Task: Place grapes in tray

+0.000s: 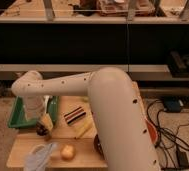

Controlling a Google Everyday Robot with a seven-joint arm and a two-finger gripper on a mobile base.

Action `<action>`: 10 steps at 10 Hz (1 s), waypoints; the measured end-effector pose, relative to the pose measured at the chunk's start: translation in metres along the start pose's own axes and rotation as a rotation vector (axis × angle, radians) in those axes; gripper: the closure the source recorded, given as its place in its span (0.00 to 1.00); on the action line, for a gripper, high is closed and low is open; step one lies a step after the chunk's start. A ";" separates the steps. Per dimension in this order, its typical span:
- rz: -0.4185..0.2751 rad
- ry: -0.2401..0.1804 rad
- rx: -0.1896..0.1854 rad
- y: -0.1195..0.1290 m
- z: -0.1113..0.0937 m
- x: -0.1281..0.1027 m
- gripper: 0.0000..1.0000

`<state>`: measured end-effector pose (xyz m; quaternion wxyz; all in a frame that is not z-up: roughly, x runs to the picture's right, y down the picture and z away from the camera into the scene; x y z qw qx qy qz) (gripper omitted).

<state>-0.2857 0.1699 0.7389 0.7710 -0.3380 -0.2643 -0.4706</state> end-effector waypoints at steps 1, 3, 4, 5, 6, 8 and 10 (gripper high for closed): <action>0.003 -0.004 -0.005 0.001 0.002 0.001 0.43; 0.007 -0.010 -0.007 0.001 0.003 0.001 0.63; 0.010 -0.012 -0.007 0.001 0.004 0.001 0.74; 0.014 -0.013 -0.006 0.001 0.004 0.001 0.85; 0.019 -0.008 -0.005 0.002 0.002 0.002 0.95; 0.026 0.007 -0.002 0.005 -0.004 0.003 1.00; 0.037 0.041 0.030 0.008 -0.024 0.005 1.00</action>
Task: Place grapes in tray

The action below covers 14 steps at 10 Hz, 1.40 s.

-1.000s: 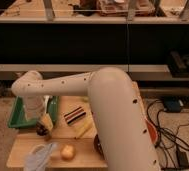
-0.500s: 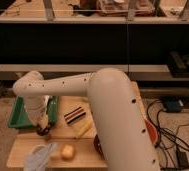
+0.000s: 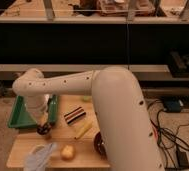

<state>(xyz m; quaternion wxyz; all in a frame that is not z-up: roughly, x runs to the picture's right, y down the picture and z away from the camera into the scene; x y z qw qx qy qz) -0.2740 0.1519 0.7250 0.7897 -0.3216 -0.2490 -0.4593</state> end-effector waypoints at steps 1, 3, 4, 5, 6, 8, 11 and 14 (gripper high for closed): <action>0.007 0.020 0.020 0.002 -0.013 0.002 1.00; 0.017 0.061 0.068 0.005 -0.044 0.008 1.00; 0.020 0.076 0.085 0.004 -0.054 0.011 1.00; 0.015 0.089 0.097 0.002 -0.063 0.012 1.00; -0.001 0.102 0.106 -0.005 -0.069 0.012 1.00; -0.053 0.127 0.135 -0.030 -0.088 0.003 1.00; -0.127 0.192 0.197 -0.076 -0.122 -0.011 1.00; -0.185 0.236 0.263 -0.122 -0.146 -0.020 1.00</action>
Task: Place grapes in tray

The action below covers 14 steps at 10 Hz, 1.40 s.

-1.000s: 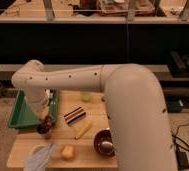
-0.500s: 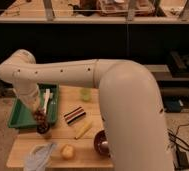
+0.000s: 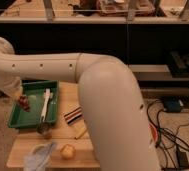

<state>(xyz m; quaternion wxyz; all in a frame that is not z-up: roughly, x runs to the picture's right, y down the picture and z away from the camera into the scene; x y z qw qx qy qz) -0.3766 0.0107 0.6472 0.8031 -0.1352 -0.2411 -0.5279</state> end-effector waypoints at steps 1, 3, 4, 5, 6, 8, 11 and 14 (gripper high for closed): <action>-0.013 0.007 0.017 -0.015 0.003 0.001 1.00; -0.013 0.016 0.013 -0.029 0.020 0.011 0.88; -0.008 0.006 0.006 -0.028 0.033 0.015 0.78; 0.001 -0.013 -0.007 -0.024 0.055 0.027 0.66; 0.004 -0.047 -0.018 -0.023 0.073 0.032 0.57; 0.001 -0.114 -0.050 -0.026 0.097 0.035 0.36; -0.015 -0.176 -0.089 -0.032 0.109 0.032 0.20; -0.012 -0.178 -0.094 -0.030 0.109 0.035 0.20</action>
